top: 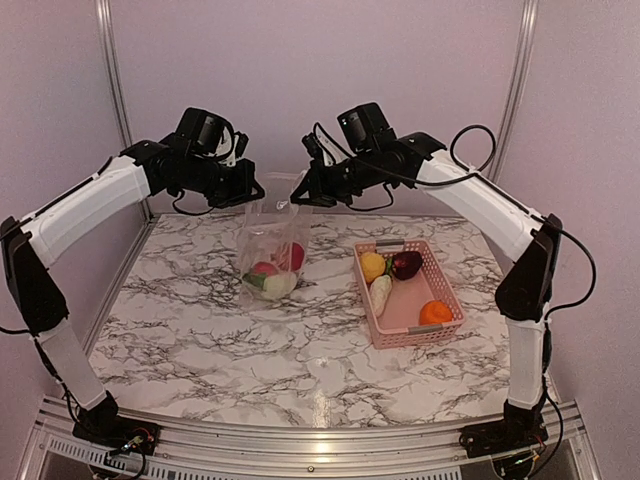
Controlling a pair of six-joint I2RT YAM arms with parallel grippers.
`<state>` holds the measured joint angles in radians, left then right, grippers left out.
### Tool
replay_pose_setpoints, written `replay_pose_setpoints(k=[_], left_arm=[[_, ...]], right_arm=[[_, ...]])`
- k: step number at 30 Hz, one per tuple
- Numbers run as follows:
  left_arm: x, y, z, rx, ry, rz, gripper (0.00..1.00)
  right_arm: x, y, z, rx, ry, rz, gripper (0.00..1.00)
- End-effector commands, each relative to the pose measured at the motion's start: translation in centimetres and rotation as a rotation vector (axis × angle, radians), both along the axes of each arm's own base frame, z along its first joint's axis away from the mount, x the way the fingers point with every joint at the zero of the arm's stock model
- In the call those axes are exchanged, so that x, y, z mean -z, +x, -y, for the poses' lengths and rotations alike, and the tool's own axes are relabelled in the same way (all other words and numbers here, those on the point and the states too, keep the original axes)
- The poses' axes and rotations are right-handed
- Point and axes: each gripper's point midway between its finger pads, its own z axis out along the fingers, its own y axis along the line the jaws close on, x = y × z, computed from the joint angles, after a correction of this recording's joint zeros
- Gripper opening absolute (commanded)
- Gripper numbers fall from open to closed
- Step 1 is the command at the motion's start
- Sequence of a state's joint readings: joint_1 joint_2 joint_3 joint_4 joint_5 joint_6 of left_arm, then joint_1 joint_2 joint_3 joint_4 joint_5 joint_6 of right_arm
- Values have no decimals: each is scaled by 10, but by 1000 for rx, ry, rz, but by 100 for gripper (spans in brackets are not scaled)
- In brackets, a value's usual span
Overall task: Place the food in the zip-top bag and seal the zipper
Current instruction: Adjust the zipper food storage bag at the center of the board.
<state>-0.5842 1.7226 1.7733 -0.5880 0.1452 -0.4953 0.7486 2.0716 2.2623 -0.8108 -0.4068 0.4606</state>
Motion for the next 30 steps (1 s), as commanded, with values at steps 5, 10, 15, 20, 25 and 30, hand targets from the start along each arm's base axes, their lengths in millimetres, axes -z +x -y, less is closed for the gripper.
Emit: replay_pose_setpoints(k=[5,10,15,20,25,30], left_arm=[[-30,-22,-56,-122,133,124,0],[-2,-28,-55,-94,174,46,0],[-25,-27,-75,-173,214,102,0],[-59,-33,-84,-199,187,161,0],[-77,-35,-89,-229,156,181,0],[-44,-33,-75,-185,160,100,0]], right_arm=[[-81,-26,-16,-116,223,110,1],[-73,-29,-23,-151,237,81,0],[-84,-30,-25,-155,289,91,0],[-84,-36,-27,-193,314,76,44],[-88,-24,2,-133,302,87,58],[-61,6,61,37,174,102,60]])
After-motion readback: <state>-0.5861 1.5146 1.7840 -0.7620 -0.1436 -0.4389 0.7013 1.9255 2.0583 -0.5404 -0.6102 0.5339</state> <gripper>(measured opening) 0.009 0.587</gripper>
